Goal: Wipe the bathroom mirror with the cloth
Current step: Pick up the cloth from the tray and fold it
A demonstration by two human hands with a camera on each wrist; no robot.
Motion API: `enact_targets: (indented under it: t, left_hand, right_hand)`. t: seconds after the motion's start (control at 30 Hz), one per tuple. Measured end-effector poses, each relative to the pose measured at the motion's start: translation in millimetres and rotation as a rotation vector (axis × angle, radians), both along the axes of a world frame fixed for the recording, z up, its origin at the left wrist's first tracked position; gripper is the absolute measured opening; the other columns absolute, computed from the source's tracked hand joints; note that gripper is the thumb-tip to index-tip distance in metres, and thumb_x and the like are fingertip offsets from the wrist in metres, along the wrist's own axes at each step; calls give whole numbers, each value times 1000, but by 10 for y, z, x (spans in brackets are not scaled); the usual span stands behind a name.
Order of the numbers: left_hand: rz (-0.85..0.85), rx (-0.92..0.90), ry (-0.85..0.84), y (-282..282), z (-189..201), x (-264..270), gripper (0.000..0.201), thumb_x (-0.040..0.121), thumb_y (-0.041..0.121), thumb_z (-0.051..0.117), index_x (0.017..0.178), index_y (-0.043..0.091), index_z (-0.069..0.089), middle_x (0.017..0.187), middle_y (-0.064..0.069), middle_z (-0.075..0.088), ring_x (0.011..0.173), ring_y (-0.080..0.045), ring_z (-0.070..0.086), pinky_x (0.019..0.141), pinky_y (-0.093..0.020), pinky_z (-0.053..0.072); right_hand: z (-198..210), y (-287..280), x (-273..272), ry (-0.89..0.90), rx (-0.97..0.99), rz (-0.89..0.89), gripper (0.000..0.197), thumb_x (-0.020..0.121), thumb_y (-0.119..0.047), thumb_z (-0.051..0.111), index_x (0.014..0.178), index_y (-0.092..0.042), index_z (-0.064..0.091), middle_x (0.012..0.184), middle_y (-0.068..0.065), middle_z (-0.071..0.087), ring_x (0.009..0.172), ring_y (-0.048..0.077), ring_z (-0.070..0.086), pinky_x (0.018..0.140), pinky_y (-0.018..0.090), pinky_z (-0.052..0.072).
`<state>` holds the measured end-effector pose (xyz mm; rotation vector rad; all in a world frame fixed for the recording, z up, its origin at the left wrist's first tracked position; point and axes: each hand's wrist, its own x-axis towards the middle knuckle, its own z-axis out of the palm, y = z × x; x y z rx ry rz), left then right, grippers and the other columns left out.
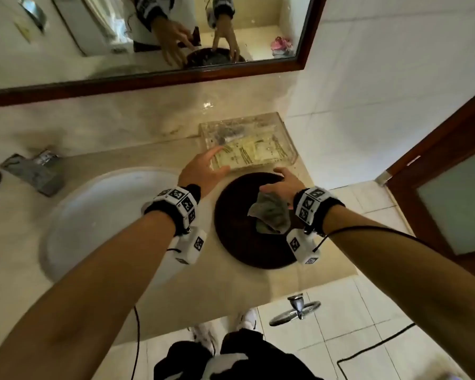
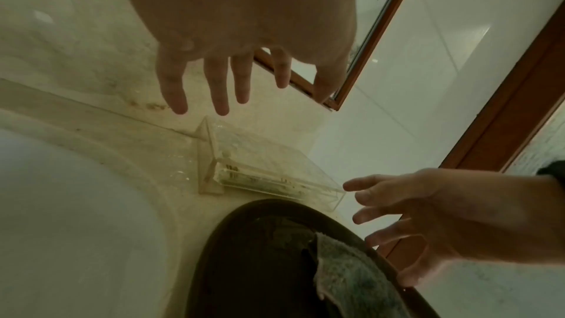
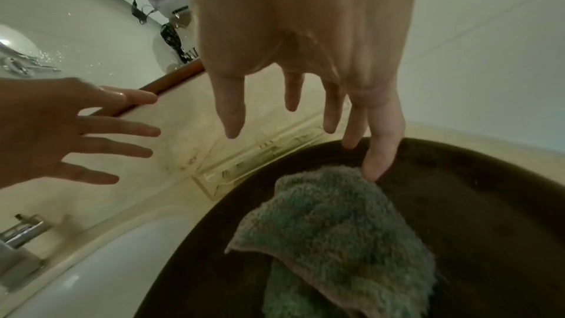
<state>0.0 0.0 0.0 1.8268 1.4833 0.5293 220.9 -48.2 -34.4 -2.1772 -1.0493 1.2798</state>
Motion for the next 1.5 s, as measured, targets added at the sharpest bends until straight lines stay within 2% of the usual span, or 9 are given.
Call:
enact_targets:
  t: [0.23, 0.4, 0.5, 0.77, 1.0, 1.1, 1.2, 1.33, 1.5]
  left_hand:
    - [44, -78, -36, 25, -253, -106, 58, 84, 49, 63, 139, 45, 43, 147, 3, 44, 129, -20, 46, 106, -39, 40]
    - [42, -81, -31, -16, -402, -204, 56, 85, 52, 61, 137, 44, 45, 145, 4, 47, 127, -19, 48, 105, -39, 40]
    - [25, -74, -37, 2, -382, -253, 55, 85, 49, 63, 137, 43, 46, 144, 4, 48, 127, -18, 48, 105, -38, 40]
    - [33, 11, -120, 233, -140, -375, 46, 84, 41, 65, 129, 37, 58, 132, 7, 59, 115, -14, 57, 96, -33, 48]
    - [10, 46, -207, 360, 70, -401, 39, 84, 42, 69, 122, 33, 64, 112, 8, 69, 95, -8, 65, 89, -37, 55]
    - [-13, 12, -216, 400, 228, -426, 43, 85, 46, 67, 126, 38, 58, 119, 9, 64, 100, -8, 61, 90, -37, 54]
    - [-69, -18, -213, 427, 395, -452, 51, 85, 49, 65, 133, 40, 50, 129, 6, 58, 108, -12, 57, 94, -37, 49]
    - [-102, -58, -257, 454, 602, -453, 61, 83, 48, 67, 138, 35, 44, 125, 9, 57, 109, -10, 55, 93, -30, 44]
    - [-89, -116, -306, 522, 765, -382, 62, 79, 37, 76, 135, 27, 51, 123, 3, 62, 105, -13, 60, 95, -31, 48]
  right_hand:
    - [-253, -24, -22, -88, -76, 46, 73, 78, -27, 77, 142, -27, 42, 139, 7, 48, 122, 29, 50, 94, 33, 46]
    - [-365, -13, -125, -356, -213, 227, 54, 78, -31, 70, 129, -25, 55, 134, 10, 48, 113, 36, 55, 96, 46, 50]
    - [-316, 21, -182, -389, -182, 220, 34, 81, -28, 65, 113, -19, 65, 119, 11, 59, 100, 34, 60, 89, 42, 54]
    - [-65, 243, -318, -318, -91, 110, 17, 80, -23, 65, 92, -12, 71, 93, 12, 70, 82, 30, 65, 79, 41, 58]
    - [439, 582, -514, -258, 145, 22, 22, 84, -14, 63, 106, -12, 65, 96, 8, 62, 92, 26, 59, 78, 32, 51]
    - [656, 733, -566, -175, 270, 19, 11, 81, -9, 61, 86, -17, 67, 88, 8, 67, 89, 27, 63, 77, 32, 53]
    - [841, 842, -620, -50, 359, -10, 26, 79, 1, 58, 66, -20, 65, 74, 5, 66, 82, 28, 64, 77, 34, 56]
    - [1126, 897, -769, 140, 457, 12, 34, 82, 18, 48, 70, -11, 59, 70, 5, 61, 65, 19, 57, 46, 16, 50]
    - [1344, 978, -917, 213, 523, 34, 34, 83, 18, 47, 70, -12, 56, 71, 3, 61, 62, 15, 57, 40, 16, 47]
